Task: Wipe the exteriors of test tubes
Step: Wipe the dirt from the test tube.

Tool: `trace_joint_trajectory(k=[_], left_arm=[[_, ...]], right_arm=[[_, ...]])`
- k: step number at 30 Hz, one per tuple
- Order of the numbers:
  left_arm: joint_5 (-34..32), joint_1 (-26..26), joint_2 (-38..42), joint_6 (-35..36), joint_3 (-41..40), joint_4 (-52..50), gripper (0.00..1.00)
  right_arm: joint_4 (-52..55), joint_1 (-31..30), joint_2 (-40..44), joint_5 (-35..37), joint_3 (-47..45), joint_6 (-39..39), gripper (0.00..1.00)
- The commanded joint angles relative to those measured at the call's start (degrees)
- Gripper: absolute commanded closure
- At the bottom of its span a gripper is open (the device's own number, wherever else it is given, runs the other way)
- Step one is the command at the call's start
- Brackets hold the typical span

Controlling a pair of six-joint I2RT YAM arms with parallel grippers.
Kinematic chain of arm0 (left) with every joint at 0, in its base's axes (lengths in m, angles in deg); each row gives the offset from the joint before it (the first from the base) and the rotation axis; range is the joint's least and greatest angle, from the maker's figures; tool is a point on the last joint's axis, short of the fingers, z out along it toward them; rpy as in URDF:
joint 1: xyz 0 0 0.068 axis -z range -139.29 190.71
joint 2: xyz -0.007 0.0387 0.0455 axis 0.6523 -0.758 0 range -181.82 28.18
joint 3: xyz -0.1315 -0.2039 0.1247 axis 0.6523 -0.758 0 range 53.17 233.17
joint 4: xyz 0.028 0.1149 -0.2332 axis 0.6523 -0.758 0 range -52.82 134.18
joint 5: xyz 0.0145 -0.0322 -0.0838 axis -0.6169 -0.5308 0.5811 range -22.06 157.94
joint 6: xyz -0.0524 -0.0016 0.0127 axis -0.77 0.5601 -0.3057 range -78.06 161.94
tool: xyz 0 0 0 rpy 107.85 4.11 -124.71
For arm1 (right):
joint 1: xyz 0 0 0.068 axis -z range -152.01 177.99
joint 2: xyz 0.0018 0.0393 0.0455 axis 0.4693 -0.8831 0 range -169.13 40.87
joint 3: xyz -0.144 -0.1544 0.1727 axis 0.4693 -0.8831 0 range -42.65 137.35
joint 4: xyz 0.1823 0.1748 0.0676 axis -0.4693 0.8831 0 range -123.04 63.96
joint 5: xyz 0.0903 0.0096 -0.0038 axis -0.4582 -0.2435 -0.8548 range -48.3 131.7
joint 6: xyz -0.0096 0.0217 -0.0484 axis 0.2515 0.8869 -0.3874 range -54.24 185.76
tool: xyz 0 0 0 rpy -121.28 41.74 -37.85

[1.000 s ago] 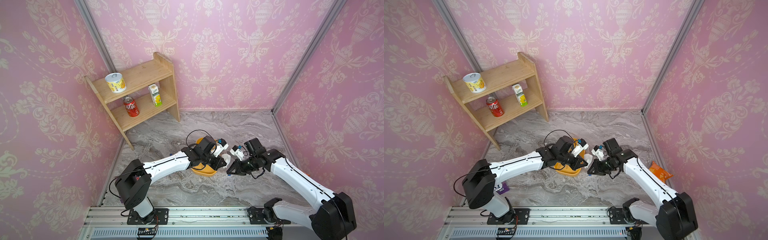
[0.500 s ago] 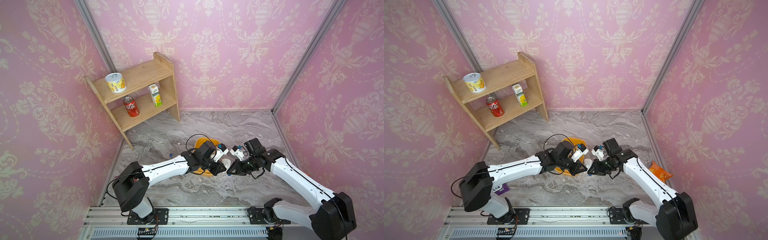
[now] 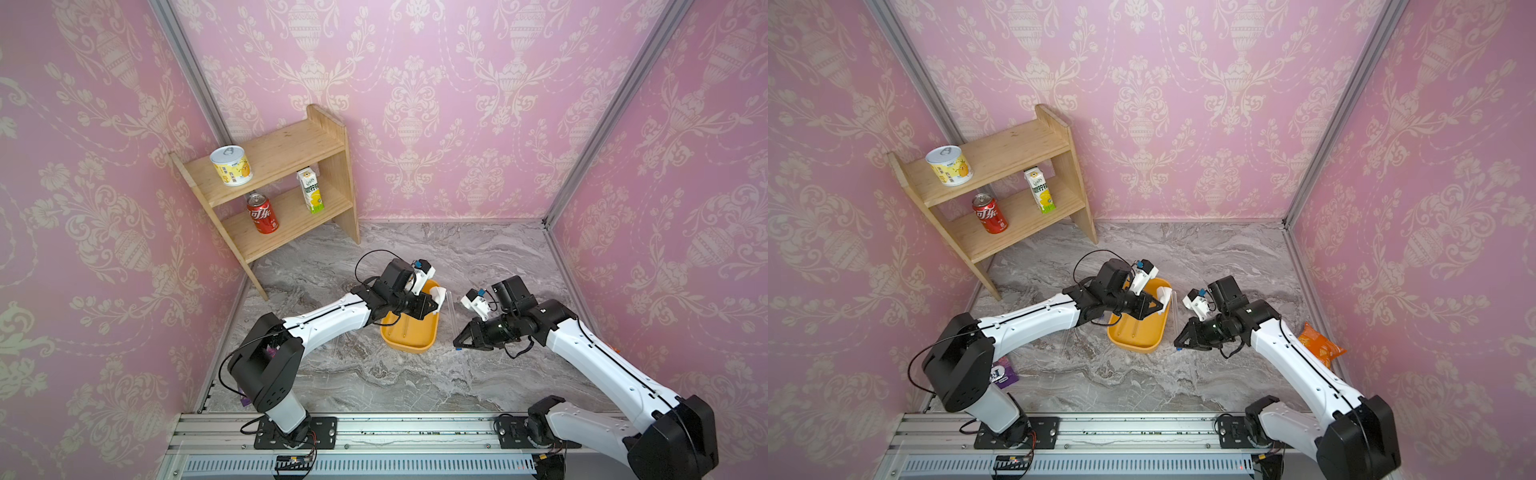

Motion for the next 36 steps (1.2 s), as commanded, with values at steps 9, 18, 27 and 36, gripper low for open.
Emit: trace_joint_trajectory(k=[9,18,27,36], left_arm=[[5.01,0.23,-1.26,1.10,1.56,-2.32,0.95],[7.30,0.72,-0.95,4.42,2.84,-8.36,0.95],[7.01,0.93,-1.99,6.45,5.68,-13.64,0.96],[5.44,1.33,-2.44,8.15,6.58,-18.30,0.96]], right_arm=[[-2.37,-0.06,-1.06,-3.10,1.94,0.70,0.93],[-2.56,-0.76,-3.49,-4.57,3.17,0.29,0.93],[-2.76,-1.82,-5.02,-5.36,2.82,0.26,0.93],[-0.30,-2.17,-5.32,-5.97,3.59,-1.06,0.93]])
